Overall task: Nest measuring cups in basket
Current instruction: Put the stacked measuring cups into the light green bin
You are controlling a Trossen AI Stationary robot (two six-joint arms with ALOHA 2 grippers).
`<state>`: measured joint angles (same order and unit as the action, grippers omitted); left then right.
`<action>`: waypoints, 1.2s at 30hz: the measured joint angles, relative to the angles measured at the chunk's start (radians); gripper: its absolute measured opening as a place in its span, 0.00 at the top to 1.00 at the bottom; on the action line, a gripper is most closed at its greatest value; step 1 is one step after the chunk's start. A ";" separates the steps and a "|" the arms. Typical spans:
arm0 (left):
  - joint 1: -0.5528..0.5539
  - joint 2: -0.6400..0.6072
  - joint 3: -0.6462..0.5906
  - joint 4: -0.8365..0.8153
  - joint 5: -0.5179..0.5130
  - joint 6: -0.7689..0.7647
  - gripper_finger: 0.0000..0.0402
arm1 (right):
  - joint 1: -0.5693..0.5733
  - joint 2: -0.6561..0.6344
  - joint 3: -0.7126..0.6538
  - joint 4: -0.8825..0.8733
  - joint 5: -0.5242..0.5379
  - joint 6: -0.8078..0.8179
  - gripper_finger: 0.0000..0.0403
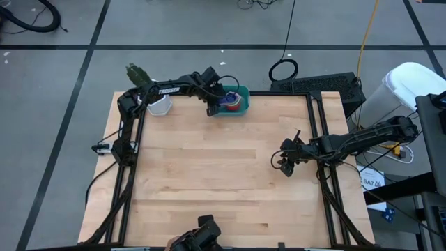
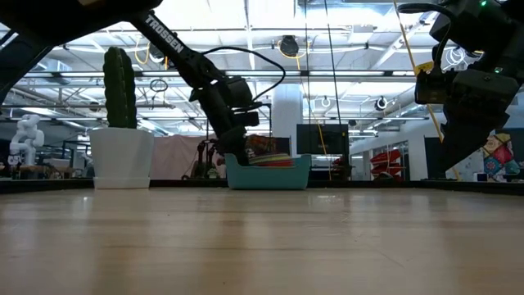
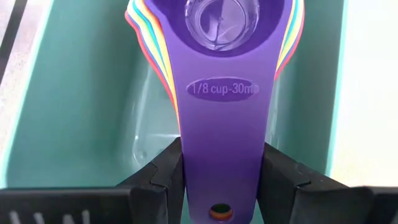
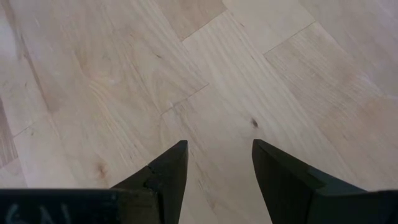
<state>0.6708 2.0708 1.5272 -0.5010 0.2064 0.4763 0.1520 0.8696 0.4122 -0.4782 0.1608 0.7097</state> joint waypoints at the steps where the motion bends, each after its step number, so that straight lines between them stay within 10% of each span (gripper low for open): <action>1: 0.000 0.000 0.000 -0.001 0.000 0.000 0.64 | 0.000 0.000 0.000 0.000 0.000 0.000 0.58; 21: 0.000 -0.001 0.000 -0.005 -0.024 -0.012 0.65 | 0.000 0.000 0.000 0.000 0.000 0.000 0.58; 36: -0.025 -0.002 0.000 0.006 -0.061 -0.029 0.40 | 0.000 0.000 0.000 -0.001 0.000 0.000 0.58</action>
<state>0.6454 2.0693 1.5276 -0.4948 0.1458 0.4473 0.1520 0.8696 0.4122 -0.4789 0.1605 0.7097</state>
